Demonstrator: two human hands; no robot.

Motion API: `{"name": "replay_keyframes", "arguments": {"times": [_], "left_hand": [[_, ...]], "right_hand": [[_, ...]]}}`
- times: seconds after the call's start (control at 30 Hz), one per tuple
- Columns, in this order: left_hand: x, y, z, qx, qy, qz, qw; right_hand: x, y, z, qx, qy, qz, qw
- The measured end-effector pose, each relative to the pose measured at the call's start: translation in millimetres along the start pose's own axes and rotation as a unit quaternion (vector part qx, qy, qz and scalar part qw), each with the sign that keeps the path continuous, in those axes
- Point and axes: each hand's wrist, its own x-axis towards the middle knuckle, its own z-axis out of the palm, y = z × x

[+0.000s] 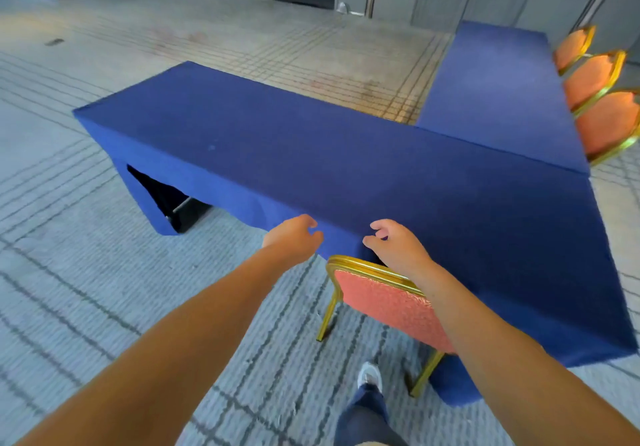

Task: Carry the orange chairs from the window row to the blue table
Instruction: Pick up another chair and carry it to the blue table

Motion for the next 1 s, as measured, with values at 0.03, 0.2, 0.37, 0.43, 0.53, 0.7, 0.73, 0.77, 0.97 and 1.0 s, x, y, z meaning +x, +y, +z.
{"name": "replay_keyframes", "arguments": {"times": [0.03, 0.2, 0.37, 0.43, 0.53, 0.7, 0.73, 0.77, 0.97, 1.0], "left_hand": [[-5, -12, -12, -0.011, 0.013, -0.012, 1.000], [-21, -80, -68, -0.054, 0.068, -0.071, 0.994], [-28, -141, -115, -0.091, 0.123, -0.131, 0.980], [-28, -167, -137, -0.107, 0.150, -0.154, 0.971], [-25, -210, -172, -0.127, 0.192, -0.200, 0.952], [-10, -269, -234, -0.145, 0.249, -0.269, 0.919], [-8, -281, -247, -0.142, 0.261, -0.283, 0.912], [-5, -292, -258, -0.140, 0.274, -0.294, 0.905], [11, -344, -308, -0.147, 0.330, -0.353, 0.863], [15, -362, -320, -0.154, 0.337, -0.374, 0.850]], "right_hand": [[-1, -15, 7, -0.003, -0.005, -0.015, 1.000], [6, -90, 45, -0.027, -0.039, -0.077, 0.996], [27, -166, 83, -0.059, -0.093, -0.135, 0.985], [43, -198, 102, -0.079, -0.114, -0.165, 0.976], [74, -254, 135, -0.098, -0.151, -0.213, 0.960], [126, -345, 184, -0.108, -0.199, -0.290, 0.930], [137, -365, 195, -0.110, -0.211, -0.306, 0.922], [145, -383, 204, -0.110, -0.223, -0.319, 0.915], [192, -470, 247, -0.122, -0.259, -0.370, 0.884], [203, -495, 267, -0.133, -0.278, -0.378, 0.873]]}}
